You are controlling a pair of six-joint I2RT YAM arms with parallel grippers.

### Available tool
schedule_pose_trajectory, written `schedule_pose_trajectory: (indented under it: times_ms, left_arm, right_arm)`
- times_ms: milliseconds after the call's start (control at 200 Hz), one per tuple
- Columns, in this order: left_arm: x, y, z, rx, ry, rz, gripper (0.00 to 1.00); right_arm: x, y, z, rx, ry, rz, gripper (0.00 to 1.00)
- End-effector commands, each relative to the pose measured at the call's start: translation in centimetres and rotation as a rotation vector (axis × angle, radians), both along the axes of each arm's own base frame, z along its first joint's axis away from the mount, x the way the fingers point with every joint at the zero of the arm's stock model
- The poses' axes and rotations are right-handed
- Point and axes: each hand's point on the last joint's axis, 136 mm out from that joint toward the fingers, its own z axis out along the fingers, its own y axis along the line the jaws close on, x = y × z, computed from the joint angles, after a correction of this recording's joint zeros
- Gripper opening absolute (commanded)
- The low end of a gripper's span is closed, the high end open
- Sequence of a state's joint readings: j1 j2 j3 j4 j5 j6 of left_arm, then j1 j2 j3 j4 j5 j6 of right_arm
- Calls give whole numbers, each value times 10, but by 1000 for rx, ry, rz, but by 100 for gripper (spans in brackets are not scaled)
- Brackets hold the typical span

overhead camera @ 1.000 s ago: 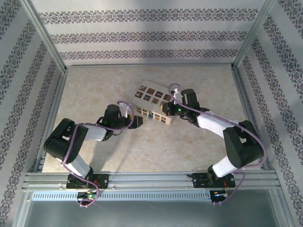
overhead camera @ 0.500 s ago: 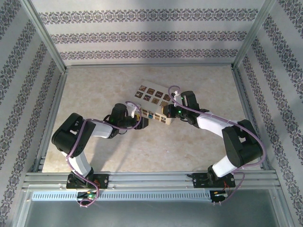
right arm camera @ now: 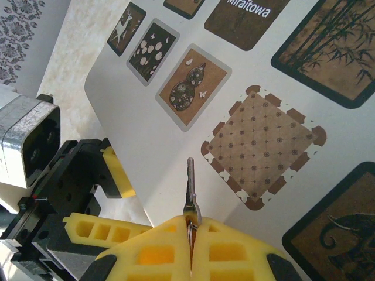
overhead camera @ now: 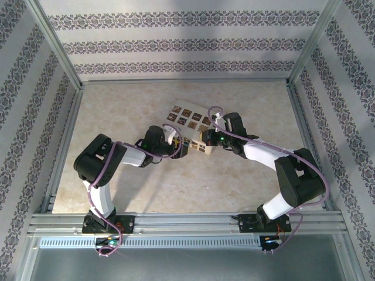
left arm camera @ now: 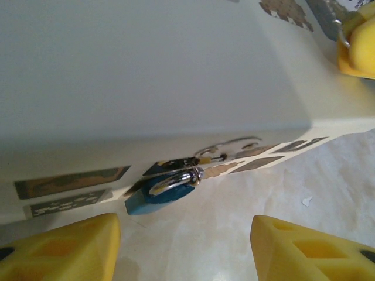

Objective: Unlock the padlock with the key

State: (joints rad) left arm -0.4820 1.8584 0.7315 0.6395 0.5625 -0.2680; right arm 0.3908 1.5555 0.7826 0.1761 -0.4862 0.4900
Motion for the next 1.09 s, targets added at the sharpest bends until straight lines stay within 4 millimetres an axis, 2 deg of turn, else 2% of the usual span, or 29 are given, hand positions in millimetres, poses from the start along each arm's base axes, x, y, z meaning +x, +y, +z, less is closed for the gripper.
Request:
schedule_pose_trajectory:
  times_ms: [0,390,630,1089]
  left_arm:
    - [4,-5,-3,36,-31,-22,60]
    - [6,-19,-11,51,-16,-57,58]
    - [6,-26,-10,44,-19,-57,53]
    - [13,-30,3,16,-42,-18,47]
  right_arm:
    - [-6,1,-13,-40,36,13,0]
    - [-7,3,-13,-41,38,18,0]
    - [-7,3,-14,-43,39,19,0]
    - [-8,4,-13,-42,38,21,0]
